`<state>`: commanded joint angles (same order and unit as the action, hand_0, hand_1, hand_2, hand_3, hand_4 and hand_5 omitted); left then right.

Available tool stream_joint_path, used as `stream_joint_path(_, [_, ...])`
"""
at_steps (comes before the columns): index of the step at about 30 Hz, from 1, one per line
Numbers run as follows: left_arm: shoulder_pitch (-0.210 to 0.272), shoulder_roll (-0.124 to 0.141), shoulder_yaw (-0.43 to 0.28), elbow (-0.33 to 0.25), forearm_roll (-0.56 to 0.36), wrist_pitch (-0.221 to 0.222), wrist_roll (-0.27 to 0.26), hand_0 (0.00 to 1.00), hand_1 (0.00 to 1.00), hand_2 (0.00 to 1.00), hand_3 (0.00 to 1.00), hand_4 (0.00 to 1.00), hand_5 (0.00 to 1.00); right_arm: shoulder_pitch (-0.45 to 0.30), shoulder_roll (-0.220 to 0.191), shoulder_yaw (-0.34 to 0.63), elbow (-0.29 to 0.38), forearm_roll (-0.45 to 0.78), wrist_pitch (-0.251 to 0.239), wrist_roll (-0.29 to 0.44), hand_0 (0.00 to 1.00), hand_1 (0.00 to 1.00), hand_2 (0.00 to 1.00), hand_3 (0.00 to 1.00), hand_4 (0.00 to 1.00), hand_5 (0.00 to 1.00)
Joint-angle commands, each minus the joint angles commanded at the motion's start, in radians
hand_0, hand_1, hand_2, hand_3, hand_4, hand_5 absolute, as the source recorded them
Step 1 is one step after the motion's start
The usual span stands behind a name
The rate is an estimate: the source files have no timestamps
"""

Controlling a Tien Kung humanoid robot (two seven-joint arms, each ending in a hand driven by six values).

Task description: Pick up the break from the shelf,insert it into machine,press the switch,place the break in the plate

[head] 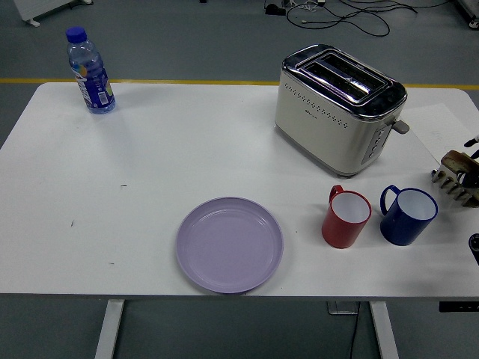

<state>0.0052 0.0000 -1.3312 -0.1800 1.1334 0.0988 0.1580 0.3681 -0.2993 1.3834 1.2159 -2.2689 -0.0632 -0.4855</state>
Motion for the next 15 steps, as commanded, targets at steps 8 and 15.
stream_joint_path(8, [0.0,0.0,-0.004,0.0,0.006,-0.001,0.0,0.674,0.718,0.759,0.847,0.561,0.998,0.004,-0.001,-0.015,-0.014,0.0,-0.014,-0.004,0.431,0.458,0.468,0.554,0.634,0.016])
stream_joint_path(15, [-0.001,0.0,-0.01,0.0,0.014,-0.001,0.001,0.673,0.716,0.759,0.845,0.56,0.998,0.02,-0.011,-0.033,-0.025,0.0,-0.116,-0.009,0.346,0.384,0.432,0.503,0.499,0.002])
